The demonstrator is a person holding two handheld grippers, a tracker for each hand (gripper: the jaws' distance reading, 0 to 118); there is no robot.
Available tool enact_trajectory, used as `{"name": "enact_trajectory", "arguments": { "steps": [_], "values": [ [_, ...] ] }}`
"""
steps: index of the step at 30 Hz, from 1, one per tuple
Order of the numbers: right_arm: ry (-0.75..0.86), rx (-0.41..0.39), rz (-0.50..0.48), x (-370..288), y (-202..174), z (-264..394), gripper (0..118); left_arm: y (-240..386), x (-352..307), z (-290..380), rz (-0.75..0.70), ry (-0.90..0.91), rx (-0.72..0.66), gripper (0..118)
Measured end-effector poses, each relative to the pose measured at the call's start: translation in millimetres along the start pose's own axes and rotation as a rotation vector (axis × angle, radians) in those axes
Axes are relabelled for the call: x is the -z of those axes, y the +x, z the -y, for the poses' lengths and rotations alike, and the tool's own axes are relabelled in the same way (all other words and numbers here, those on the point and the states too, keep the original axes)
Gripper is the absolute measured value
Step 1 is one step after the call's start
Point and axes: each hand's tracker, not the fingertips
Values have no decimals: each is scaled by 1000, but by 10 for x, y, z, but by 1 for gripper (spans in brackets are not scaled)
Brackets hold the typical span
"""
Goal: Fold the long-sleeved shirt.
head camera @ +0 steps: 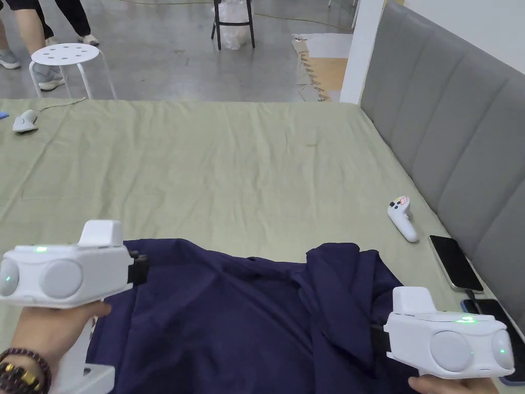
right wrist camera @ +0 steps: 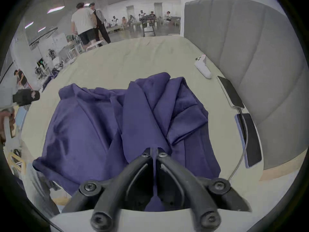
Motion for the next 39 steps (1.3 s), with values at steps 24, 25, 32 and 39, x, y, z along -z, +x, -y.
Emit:
{"name": "enact_trajectory", "arguments": {
  "steps": [24,25,32,39],
  "values": [
    [-31,9,31,555,358,-1050,7,-401,1474,-534,-66,-255,85,15],
    [-30,-6,41,629,378,-1196,10,-395,1403,-534,-63,-242,85,15],
    [-162,32,83,1324,519,-1894,69,-471,1138,-581,-26,-216,66,15],
    [-290,2,99,1740,410,-1884,10,-478,1115,-582,-25,-199,45,15]
  ]
}}
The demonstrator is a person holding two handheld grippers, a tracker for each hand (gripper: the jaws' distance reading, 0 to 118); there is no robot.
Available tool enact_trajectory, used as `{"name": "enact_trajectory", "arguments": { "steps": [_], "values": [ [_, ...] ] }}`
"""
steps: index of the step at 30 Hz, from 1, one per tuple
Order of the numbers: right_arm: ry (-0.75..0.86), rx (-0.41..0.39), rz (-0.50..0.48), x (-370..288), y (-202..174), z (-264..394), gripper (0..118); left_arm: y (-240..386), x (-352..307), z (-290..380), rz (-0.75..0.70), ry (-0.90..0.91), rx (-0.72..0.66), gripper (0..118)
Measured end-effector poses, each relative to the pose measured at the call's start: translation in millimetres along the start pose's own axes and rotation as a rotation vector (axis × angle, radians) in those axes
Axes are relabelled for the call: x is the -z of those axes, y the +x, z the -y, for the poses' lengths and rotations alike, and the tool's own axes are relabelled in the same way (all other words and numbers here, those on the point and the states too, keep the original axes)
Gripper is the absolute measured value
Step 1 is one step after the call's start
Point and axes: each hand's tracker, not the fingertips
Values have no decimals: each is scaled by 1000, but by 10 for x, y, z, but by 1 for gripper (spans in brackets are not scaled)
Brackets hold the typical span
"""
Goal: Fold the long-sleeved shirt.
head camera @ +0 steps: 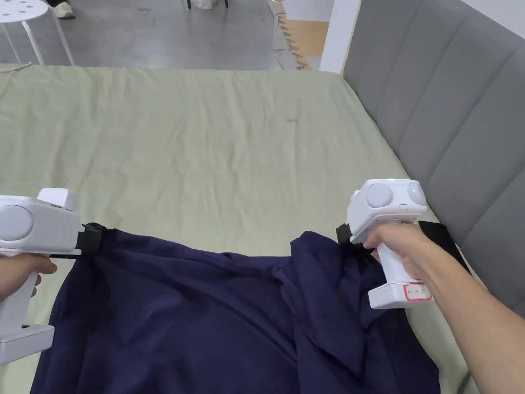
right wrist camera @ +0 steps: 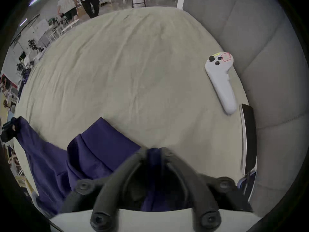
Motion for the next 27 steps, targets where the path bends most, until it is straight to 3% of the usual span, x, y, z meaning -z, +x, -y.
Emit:
{"name": "enact_trajectory", "arguments": {
  "steps": [3,8,17,23,27],
  "values": [
    [49,48,-14,-139,58,47,8,-7,-78,20,1,17,-13,15],
    [206,82,-153,-846,240,333,8,-36,-513,108,47,69,-6,15],
    [423,40,-225,-1888,381,1503,8,-74,-1538,841,87,237,-30,15],
    [420,20,-210,-1854,409,2455,8,39,-1700,1784,50,193,-12,15],
    [281,-81,-130,-1545,342,2872,8,194,-1453,2370,-1,23,34,15]
  ]
}}
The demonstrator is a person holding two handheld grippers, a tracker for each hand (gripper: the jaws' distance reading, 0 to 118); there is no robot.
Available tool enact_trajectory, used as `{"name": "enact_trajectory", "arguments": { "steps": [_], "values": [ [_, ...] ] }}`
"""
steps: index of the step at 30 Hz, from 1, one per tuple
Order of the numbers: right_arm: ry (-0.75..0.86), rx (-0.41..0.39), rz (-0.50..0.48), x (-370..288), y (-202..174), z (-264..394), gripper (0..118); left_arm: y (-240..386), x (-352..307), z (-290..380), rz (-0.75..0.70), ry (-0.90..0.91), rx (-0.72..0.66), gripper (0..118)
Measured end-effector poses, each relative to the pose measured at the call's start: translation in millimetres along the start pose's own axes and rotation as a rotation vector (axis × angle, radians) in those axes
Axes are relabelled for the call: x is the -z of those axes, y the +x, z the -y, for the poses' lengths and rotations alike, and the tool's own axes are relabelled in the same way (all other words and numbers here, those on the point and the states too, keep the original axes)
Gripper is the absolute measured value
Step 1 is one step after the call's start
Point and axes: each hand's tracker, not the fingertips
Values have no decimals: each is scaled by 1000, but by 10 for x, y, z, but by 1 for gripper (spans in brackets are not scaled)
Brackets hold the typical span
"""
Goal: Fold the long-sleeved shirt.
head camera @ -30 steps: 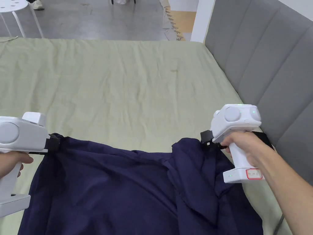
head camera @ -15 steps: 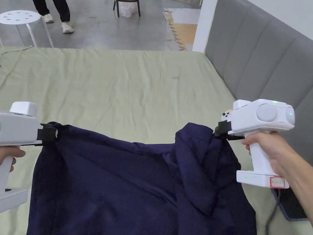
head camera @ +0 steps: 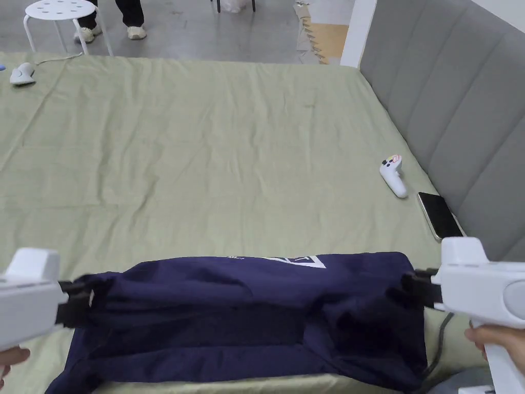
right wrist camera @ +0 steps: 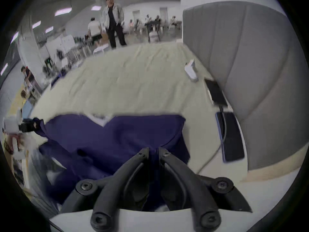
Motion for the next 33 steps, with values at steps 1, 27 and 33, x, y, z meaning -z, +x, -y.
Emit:
{"name": "enact_trajectory", "arguments": {
  "steps": [1,27,33],
  "values": [
    [-49,-22,14,83,10,67,8,38,65,102,-7,-30,21,15],
    [123,-30,-24,-229,-448,-287,1,-37,-467,-182,-3,149,-127,7],
    [133,-33,-58,-212,-584,-343,1,-431,-360,-111,199,144,-363,63]
  ]
}}
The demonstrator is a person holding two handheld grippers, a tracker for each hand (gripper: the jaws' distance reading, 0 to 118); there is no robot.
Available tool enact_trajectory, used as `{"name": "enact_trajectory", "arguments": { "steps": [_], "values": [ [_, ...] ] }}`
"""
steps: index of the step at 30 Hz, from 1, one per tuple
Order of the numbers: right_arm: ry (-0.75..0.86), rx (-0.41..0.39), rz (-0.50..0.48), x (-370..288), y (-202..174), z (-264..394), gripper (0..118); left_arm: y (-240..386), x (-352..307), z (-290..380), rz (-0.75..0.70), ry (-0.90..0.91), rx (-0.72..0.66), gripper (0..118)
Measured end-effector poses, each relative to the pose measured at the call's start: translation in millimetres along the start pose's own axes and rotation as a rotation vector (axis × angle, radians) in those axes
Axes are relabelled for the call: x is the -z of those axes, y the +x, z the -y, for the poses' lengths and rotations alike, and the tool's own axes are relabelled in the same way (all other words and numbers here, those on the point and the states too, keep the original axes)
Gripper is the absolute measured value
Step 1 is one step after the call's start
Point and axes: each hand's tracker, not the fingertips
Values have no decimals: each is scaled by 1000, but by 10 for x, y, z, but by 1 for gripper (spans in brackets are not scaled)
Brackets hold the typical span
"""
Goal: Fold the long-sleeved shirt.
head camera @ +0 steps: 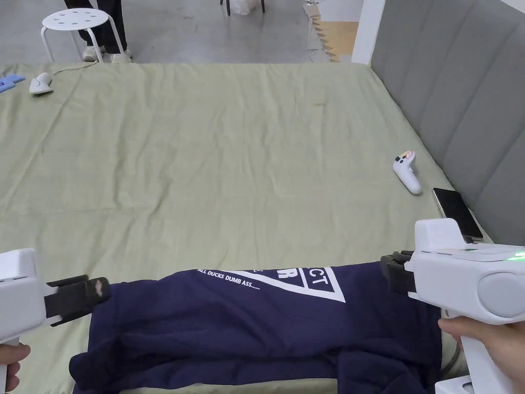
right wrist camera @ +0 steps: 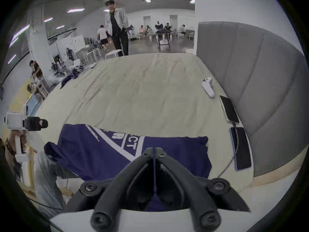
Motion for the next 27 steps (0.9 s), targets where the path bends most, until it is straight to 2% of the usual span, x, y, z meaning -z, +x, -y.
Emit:
{"name": "enact_trajectory", "arguments": {
  "steps": [1,2,3,6,9,12,14,15,17,18,20,23,24,25,26,27],
  "values": [
    [-4,4,-6,6,-15,16,1,-124,24,7,43,2,-68,95],
    [-6,8,-9,11,-17,19,1,-253,77,20,67,-4,-141,111],
    [-8,10,-12,18,-17,22,1,-385,127,46,85,-6,-203,106],
    [-20,19,-12,47,-28,58,1,-782,326,135,157,-82,-414,108],
    [-32,16,-16,64,-38,82,1,-1046,607,296,121,-201,-527,108],
    [-39,6,-15,59,-52,91,1,-1154,849,415,111,-238,-547,112],
    [-40,6,-11,57,-64,96,1,-1074,786,376,196,-193,-524,112],
    [-42,6,-9,53,-64,95,1,-1047,829,406,277,-201,-560,112],
    [-44,5,-8,57,-77,90,1,-987,1044,570,424,-294,-624,111],
    [-44,4,-9,56,-81,86,1,-909,1087,537,459,-328,-619,110],
    [-42,3,-9,49,-94,74,1,-723,1166,619,504,-296,-524,110],
    [-38,3,-12,39,-104,61,1,-547,1298,613,532,-308,-546,110],
    [-39,2,-13,40,-105,58,1,-473,1286,588,511,-307,-503,107],
    [-40,1,-12,45,-106,53,1,-422,1255,557,456,-310,-434,92],
    [-41,0,-9,44,-106,54,1,-359,1213,456,390,-312,-361,54],
    [-43,-1,-7,43,-105,57,1,-307,1220,452,288,-347,-265,20]
  ]
}}
